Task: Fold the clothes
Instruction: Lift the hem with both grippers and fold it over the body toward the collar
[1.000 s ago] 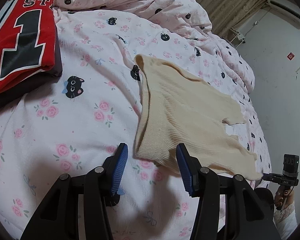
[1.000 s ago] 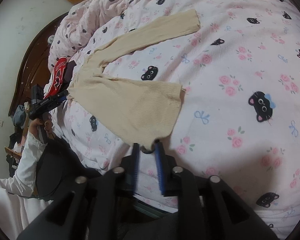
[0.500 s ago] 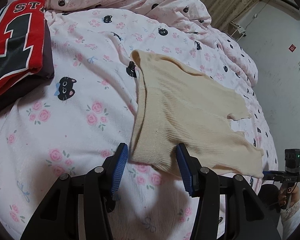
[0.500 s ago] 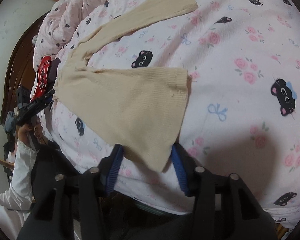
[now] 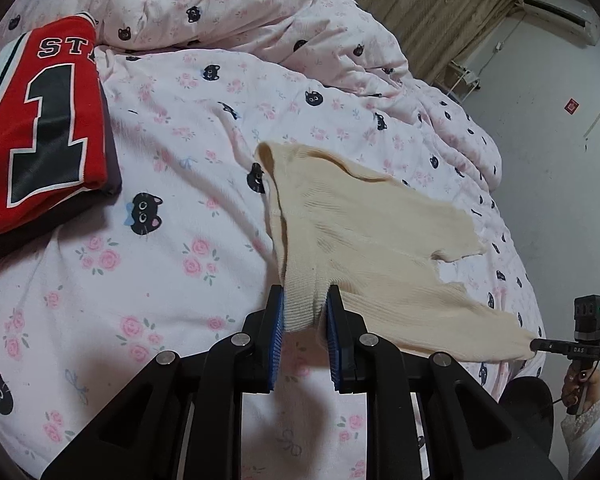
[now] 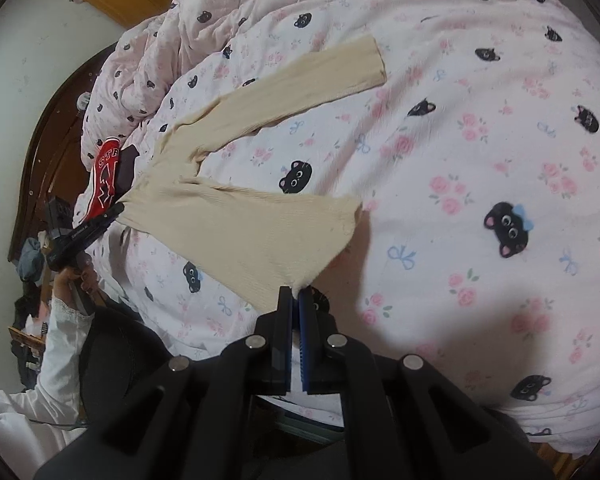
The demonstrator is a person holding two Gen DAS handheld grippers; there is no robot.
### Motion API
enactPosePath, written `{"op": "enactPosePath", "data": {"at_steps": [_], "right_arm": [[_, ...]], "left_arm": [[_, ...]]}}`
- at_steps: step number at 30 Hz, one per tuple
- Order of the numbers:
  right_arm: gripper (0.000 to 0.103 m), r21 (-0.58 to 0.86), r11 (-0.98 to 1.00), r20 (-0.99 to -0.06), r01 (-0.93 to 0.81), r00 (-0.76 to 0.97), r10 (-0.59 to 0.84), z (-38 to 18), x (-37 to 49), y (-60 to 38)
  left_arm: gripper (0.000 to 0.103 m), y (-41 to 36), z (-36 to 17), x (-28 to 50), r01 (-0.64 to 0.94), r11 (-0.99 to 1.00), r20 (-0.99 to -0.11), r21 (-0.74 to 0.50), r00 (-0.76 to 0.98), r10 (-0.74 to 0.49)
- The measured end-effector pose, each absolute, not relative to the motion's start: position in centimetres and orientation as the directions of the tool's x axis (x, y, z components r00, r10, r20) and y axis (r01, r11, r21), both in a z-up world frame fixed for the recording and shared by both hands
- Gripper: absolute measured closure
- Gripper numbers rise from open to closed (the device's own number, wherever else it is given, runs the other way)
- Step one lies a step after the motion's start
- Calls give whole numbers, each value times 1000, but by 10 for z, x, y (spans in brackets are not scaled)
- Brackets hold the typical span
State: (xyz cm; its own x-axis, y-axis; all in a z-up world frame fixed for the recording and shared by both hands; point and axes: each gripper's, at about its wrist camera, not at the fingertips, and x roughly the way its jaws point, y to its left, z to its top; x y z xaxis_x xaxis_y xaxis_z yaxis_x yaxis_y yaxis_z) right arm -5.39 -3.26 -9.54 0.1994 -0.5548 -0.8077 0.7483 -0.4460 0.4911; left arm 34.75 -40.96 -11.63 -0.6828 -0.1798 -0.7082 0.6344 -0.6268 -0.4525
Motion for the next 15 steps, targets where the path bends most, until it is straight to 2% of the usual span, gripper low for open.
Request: {"op": "enactPosePath", "data": {"at_steps": [12, 15], "right_arm": [[100, 673, -349, -666, 652, 329, -669, -76, -63, -27], [100, 657, -380, -689, 651, 314, -654, -81, -67, -26]], "left_arm": [[86, -425, -105, 372, 542, -558, -594, -628, -797, -106], [86, -430, -111, 373, 558, -538, -614, -631, -784, -93]]}}
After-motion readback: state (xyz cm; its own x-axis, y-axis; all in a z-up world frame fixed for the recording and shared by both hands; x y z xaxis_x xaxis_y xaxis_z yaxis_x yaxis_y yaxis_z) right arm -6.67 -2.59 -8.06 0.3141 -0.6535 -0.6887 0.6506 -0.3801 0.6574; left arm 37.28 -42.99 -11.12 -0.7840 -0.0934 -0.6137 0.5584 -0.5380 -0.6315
